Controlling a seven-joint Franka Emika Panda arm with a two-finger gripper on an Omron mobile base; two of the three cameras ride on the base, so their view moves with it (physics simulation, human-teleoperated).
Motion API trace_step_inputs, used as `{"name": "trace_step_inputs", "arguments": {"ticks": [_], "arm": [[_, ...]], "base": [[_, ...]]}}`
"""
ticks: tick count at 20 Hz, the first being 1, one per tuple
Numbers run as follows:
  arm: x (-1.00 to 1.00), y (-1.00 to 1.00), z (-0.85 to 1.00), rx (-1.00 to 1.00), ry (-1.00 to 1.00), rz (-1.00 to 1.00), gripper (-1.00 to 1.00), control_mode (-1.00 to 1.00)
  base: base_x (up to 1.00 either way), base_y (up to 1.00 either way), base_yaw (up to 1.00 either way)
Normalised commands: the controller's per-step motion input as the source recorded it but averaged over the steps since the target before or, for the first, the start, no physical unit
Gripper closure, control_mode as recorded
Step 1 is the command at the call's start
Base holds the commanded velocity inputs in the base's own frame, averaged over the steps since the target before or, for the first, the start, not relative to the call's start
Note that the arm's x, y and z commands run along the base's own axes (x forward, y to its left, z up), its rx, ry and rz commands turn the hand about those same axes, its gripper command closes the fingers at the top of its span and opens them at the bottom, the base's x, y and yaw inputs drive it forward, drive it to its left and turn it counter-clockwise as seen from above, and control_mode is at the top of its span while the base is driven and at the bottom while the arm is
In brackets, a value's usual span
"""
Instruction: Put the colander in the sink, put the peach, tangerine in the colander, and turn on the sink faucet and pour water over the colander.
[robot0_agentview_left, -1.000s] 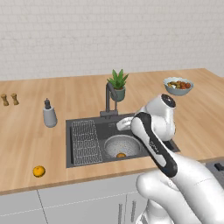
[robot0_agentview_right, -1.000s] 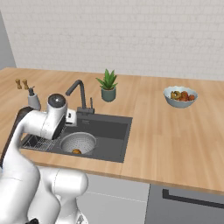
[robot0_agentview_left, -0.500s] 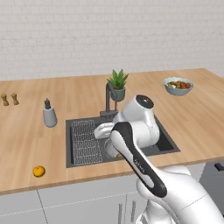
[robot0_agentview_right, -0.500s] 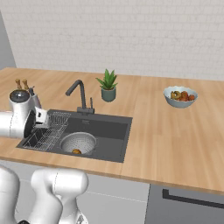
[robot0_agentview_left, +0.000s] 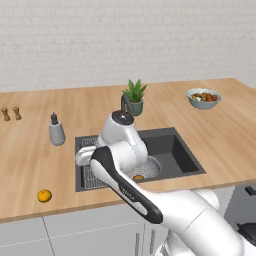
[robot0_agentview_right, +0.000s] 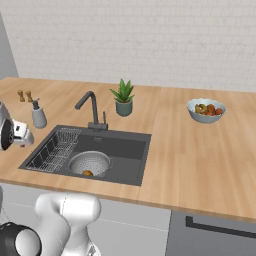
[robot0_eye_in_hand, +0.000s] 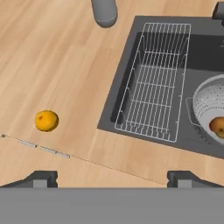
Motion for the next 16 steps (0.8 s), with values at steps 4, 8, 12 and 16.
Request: {"name": "trace_step_inputs", "arguments": {"ticks": [4,8,12,16], "arm": [[0.01,0.51,0.00,-0.04,0.07,0.00,-1.00,-1.00],[0.00,0.80,0.00,-0.06,0.10,0.00,-1.00,-1.00],[0.00,0.85,0.00,-0.05,0.12,0.00,-1.00,-1.00],[0.05,0.63,-0.08,-0.04,0.10,0.00,-1.00,-1.00]], "base": [[0.00,0.00,0.00],[0.00,0.00,0.00],[0.00,0.00,0.00],[0.00,0.00,0.00]]}}
